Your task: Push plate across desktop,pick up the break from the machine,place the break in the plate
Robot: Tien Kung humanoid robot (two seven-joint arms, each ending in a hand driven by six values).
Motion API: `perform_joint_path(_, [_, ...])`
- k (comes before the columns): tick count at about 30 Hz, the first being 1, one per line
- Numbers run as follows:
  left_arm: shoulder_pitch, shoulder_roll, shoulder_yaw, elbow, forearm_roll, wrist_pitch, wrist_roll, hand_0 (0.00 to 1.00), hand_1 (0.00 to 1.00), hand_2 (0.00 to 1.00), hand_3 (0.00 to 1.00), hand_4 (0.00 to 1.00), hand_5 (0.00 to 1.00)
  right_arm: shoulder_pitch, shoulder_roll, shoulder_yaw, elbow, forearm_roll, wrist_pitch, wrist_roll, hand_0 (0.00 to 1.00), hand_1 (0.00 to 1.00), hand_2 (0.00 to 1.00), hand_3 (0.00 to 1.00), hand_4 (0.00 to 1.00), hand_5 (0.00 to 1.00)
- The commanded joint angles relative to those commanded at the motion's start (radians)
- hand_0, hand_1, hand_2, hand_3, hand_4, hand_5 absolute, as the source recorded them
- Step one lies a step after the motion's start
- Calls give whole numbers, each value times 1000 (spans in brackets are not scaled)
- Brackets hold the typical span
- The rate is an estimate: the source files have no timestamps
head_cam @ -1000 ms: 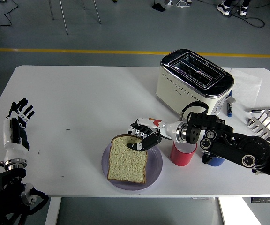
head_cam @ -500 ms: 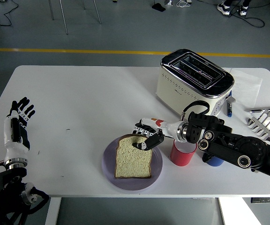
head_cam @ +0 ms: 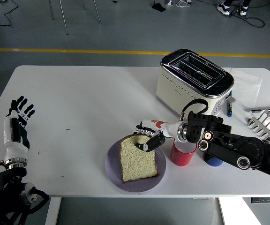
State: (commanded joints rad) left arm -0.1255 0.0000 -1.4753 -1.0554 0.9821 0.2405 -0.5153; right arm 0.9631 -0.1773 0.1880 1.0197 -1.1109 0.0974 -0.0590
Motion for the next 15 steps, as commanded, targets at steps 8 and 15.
perform_joint_path(8, [2, 0, 0, 0, 0, 0, -2, 781, 847, 910, 910, 486, 956, -1, 4, 21, -1, -8, -4, 12, 737, 738, 707, 694, 626, 138])
perform_joint_path(15, [6, 0, 2, 0, -2, -1, -4, 784, 848, 914, 923, 491, 947, -7, 4, 39, -3, -15, -3, 23, 798, 768, 772, 725, 645, 152])
